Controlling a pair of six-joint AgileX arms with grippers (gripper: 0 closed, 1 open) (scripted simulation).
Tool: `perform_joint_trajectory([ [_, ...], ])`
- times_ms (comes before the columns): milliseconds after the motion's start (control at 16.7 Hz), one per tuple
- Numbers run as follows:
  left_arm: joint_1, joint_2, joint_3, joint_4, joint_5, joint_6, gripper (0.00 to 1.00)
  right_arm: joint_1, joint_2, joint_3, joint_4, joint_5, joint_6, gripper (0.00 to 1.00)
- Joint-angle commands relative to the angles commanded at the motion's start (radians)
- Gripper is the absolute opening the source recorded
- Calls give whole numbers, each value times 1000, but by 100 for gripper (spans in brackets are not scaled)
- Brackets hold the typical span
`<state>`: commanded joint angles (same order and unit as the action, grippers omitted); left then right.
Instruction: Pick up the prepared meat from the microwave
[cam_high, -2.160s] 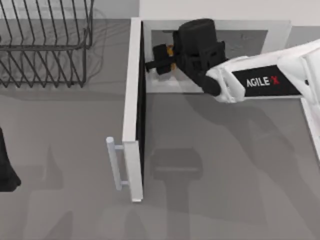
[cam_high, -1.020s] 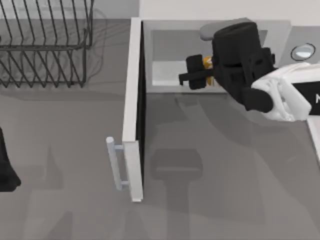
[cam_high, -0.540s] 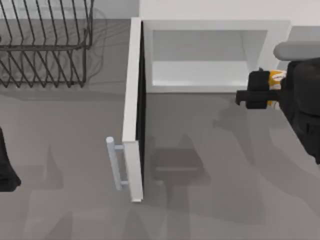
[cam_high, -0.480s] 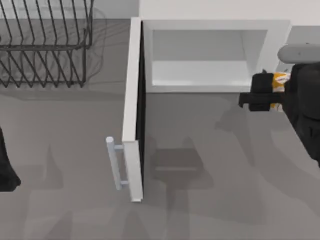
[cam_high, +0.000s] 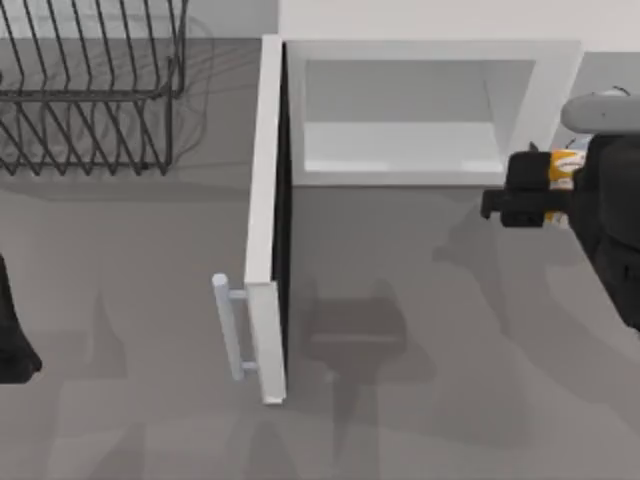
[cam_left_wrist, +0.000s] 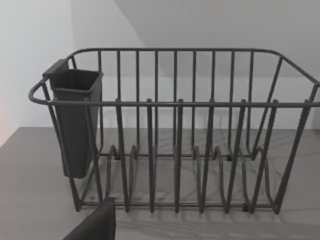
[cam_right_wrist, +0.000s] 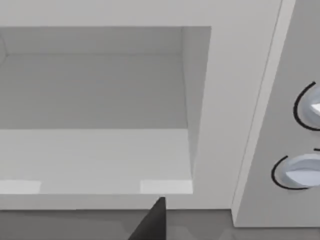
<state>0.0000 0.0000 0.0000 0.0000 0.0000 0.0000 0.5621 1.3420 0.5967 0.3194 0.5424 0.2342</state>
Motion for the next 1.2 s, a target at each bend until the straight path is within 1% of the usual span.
perform_joint_trajectory([
  [120,0,0,0,0,0,0,100,4,55,-14,56,4,2,0],
  [240,0,0,0,0,0,0,100,8,140,-36,155,9,3,0],
  [600,0,0,0,0,0,0,100,11,442,-134,599,15,5,0],
  [780,0,0,0,0,0,0,100,7,558,-183,763,13,4,0],
  [960,0,0,0,0,0,0,100,4,615,-210,833,10,3,0],
  [1200,0,0,0,0,0,0,100,3,617,-211,836,10,3,0],
])
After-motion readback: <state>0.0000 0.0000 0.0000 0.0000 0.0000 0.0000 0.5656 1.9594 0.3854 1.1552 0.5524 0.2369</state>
